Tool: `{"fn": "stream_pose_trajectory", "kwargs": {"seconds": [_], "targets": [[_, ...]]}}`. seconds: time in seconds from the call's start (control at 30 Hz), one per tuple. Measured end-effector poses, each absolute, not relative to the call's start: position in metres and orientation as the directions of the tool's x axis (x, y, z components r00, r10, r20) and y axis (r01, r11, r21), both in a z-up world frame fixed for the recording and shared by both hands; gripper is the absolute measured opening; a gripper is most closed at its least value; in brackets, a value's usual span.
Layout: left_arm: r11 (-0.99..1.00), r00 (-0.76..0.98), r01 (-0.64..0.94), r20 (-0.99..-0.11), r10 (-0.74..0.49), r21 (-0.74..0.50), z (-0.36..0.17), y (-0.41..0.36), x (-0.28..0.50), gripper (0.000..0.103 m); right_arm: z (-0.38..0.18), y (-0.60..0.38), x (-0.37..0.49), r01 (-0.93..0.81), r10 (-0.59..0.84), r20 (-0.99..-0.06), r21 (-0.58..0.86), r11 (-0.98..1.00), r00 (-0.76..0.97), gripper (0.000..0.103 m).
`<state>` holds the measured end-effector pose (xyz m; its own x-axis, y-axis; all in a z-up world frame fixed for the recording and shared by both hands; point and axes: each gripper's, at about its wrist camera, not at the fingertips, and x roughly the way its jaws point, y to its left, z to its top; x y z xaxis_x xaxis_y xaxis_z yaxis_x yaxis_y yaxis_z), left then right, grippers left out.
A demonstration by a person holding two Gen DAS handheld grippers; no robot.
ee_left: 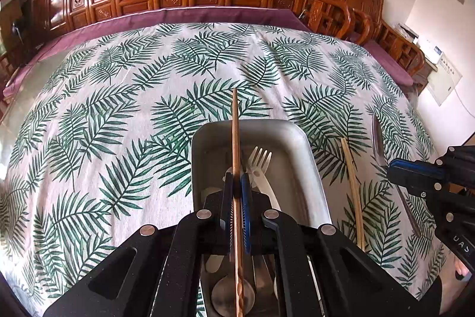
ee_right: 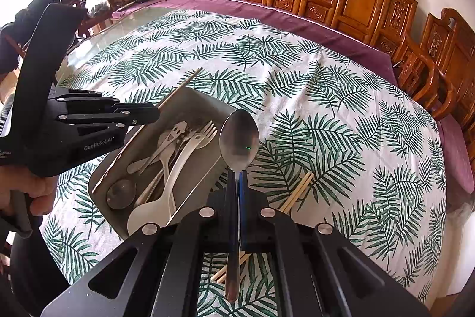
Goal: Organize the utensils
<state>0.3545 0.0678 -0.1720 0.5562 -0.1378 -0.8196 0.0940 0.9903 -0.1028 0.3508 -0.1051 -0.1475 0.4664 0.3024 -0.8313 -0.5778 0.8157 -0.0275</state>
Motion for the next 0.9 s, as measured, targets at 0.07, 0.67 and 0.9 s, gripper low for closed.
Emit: {"fn": "stream_pose_trajectory", "kwargs": {"seconds": [0.07, 0.67, 0.9], "targets": [[0.990, 0.546, 0.098, -0.827, -0.138, -0.101, -0.176, 0.067, 0.353, 0.004, -0.147, -0.104, 0.350, -0.578, 0.304, -0.830, -0.026, 0.815, 0.467, 0.003], [0.988, 0.556, 0.108, -0.818, -0.148, -0.106, -0.168, 0.086, 0.331, 0.005, -0.148, -0.069, 0.352, -0.594, 0.348, -0.818, 0.009, 0.804, 0.458, 0.003], [0.988, 0.578, 0.120, -0.803, -0.148, -0.096, -0.155, 0.101, 0.313, 0.005, -0.156, -0.042, 0.355, -0.597, 0.355, -0.817, 0.017, 0.802, 0.454, 0.003]]}}
